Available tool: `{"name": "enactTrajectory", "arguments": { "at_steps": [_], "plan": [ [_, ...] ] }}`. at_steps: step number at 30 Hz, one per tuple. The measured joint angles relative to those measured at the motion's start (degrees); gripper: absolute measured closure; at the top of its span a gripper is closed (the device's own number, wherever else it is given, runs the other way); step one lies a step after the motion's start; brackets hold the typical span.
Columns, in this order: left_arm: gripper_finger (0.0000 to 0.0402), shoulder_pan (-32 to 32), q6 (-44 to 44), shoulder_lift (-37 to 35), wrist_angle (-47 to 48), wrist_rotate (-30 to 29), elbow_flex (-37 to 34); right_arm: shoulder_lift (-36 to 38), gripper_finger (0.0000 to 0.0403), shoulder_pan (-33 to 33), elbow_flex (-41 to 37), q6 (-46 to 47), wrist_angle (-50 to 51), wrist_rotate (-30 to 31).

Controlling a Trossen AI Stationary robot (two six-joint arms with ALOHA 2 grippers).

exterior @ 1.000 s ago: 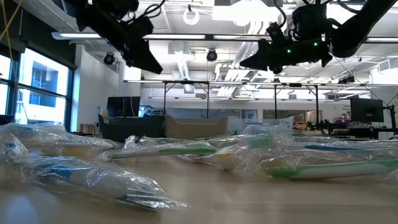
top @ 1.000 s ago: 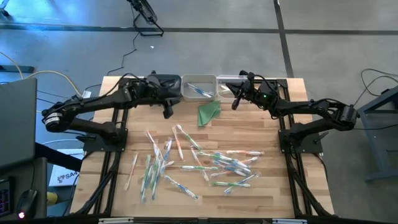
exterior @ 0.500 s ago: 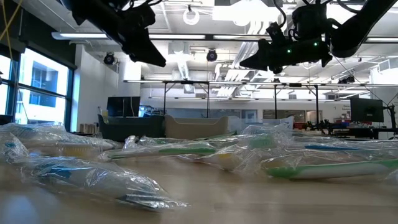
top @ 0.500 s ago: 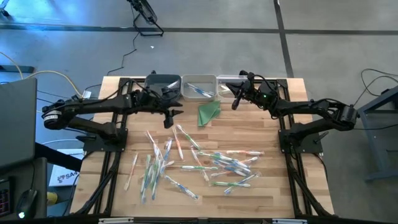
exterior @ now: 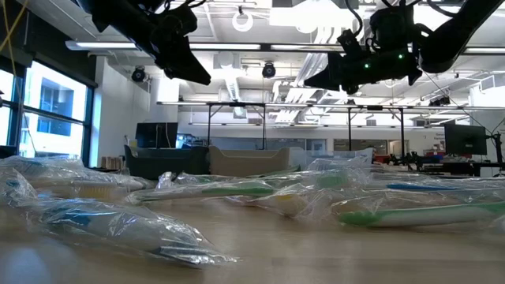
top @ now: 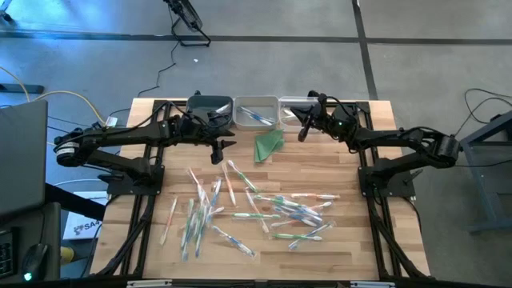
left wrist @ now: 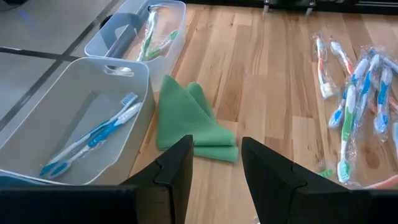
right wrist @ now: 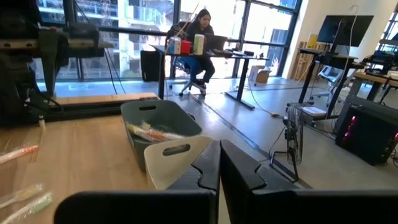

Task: Pick & Place Toothbrushes
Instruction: Put the green toothbrush into the transparent bin

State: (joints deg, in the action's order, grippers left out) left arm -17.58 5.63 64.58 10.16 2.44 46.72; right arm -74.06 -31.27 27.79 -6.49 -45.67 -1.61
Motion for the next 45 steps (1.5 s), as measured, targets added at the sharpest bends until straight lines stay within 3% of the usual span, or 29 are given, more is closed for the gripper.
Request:
{"name": "enactTrajectory", "arguments": {
  "at_steps": [12,22,27,30,40,45],
  "plan": [
    [0.0268,0.0,-2.7,0.4,-0.2,0.0,0.0,0.0,0.0400,0.0,0.0,-1.4,1.7,0.0],
    [0.0268,0.0,5.6,4.1,-1.9,-0.1,0.0,0.0,0.0400,0.0,0.0,-1.4,1.3,-0.4],
    [0.0268,0.0,6.2,6.0,-5.3,-0.1,0.1,0.9,0.0400,0.0,0.0,-1.4,3.3,-7.9],
    [0.0268,0.0,6.8,6.7,-6.6,-0.5,0.1,3.4,0.0400,-0.1,0.0,-1.4,6.4,-12.0],
    [0.0268,0.0,7.6,6.7,-7.4,-2.0,0.1,18.2,0.0400,-5.5,0.0,1.9,25.2,-12.0],
    [0.0268,0.0,7.6,8.3,-7.7,-2.0,0.1,22.2,0.0400,-6.9,-2.1,2.2,24.7,-12.1]
  ]
}}
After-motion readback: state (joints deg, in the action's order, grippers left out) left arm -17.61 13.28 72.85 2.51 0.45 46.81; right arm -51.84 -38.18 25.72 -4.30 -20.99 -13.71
